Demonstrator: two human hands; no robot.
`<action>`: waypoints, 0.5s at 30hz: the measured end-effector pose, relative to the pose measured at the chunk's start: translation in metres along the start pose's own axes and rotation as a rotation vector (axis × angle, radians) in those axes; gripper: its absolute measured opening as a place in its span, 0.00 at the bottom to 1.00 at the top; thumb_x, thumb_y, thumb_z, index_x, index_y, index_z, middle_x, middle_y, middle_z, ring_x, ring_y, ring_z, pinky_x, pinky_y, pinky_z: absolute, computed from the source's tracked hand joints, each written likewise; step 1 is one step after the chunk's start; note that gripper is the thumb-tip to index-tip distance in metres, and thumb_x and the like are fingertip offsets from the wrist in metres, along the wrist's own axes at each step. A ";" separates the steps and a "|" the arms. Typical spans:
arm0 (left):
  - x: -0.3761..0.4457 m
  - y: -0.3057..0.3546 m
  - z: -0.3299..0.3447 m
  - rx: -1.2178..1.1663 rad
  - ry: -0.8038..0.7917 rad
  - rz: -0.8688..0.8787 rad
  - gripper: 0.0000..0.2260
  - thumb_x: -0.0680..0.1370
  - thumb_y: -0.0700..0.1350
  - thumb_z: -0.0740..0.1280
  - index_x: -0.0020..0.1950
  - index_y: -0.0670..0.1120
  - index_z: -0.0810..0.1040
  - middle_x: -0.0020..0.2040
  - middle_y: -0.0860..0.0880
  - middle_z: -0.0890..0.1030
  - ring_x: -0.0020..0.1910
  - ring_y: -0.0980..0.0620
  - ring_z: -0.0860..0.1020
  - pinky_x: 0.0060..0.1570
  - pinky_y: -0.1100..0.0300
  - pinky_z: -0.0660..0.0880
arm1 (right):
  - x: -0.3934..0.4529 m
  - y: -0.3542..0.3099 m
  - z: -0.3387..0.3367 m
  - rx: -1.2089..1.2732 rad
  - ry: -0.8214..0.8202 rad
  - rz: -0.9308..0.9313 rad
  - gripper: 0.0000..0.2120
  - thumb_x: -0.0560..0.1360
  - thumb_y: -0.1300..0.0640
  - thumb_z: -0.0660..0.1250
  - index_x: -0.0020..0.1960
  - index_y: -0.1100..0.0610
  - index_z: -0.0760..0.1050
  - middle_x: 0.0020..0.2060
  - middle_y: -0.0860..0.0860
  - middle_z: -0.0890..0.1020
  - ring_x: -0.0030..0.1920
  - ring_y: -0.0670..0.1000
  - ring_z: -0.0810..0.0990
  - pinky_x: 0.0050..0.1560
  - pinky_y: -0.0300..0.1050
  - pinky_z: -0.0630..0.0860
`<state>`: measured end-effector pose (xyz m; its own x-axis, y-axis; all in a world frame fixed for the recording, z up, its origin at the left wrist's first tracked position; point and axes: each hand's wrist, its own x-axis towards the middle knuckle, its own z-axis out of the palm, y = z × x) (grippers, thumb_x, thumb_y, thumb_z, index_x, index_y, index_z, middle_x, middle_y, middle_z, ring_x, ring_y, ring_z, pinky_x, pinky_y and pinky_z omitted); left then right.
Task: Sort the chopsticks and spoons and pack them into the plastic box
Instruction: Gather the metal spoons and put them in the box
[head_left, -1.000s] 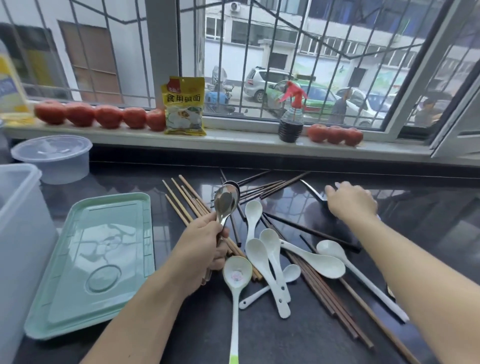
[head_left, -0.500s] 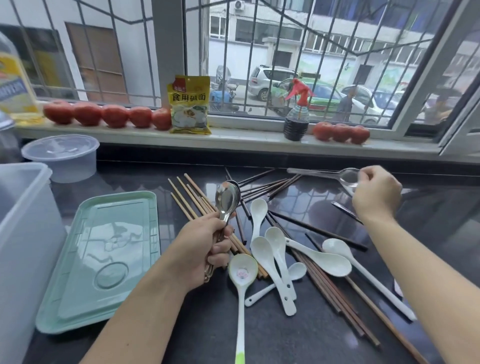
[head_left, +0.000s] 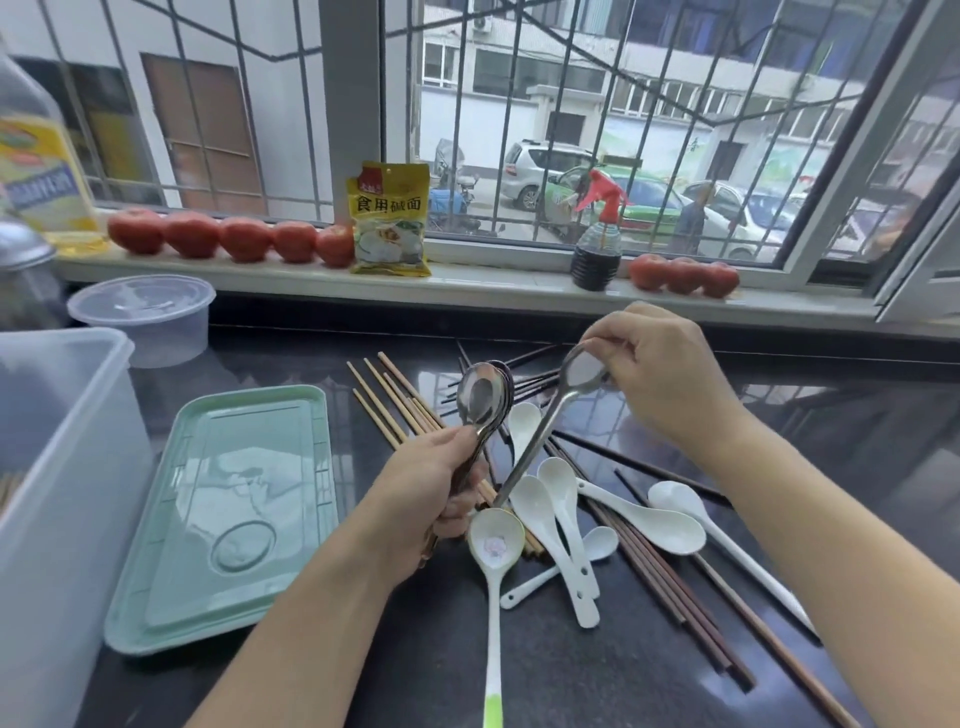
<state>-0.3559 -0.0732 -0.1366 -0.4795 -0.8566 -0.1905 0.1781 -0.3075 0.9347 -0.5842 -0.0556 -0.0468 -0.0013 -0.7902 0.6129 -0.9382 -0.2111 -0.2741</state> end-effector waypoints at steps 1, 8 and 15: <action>0.000 0.000 -0.002 0.023 0.009 0.041 0.12 0.86 0.46 0.61 0.46 0.41 0.74 0.35 0.46 0.72 0.25 0.54 0.61 0.21 0.64 0.56 | 0.001 0.003 -0.004 -0.159 0.011 0.032 0.06 0.81 0.57 0.67 0.50 0.55 0.83 0.42 0.50 0.82 0.42 0.53 0.80 0.47 0.47 0.75; 0.002 -0.008 0.008 0.441 0.110 0.378 0.08 0.85 0.47 0.65 0.63 0.52 0.79 0.31 0.57 0.72 0.28 0.56 0.68 0.31 0.61 0.66 | -0.005 -0.031 0.005 -0.033 0.060 0.033 0.07 0.79 0.54 0.68 0.46 0.52 0.85 0.33 0.48 0.84 0.37 0.54 0.82 0.49 0.53 0.79; -0.004 -0.003 0.008 0.559 0.199 0.557 0.13 0.86 0.47 0.61 0.68 0.56 0.79 0.35 0.50 0.73 0.35 0.49 0.70 0.36 0.54 0.64 | -0.020 -0.055 0.013 0.483 -0.118 0.179 0.05 0.79 0.57 0.70 0.49 0.53 0.85 0.36 0.48 0.86 0.36 0.46 0.86 0.46 0.48 0.84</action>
<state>-0.3618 -0.0652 -0.1365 -0.2755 -0.8970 0.3457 -0.1349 0.3922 0.9099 -0.5284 -0.0356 -0.0539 -0.0820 -0.8917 0.4452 -0.6606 -0.2858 -0.6942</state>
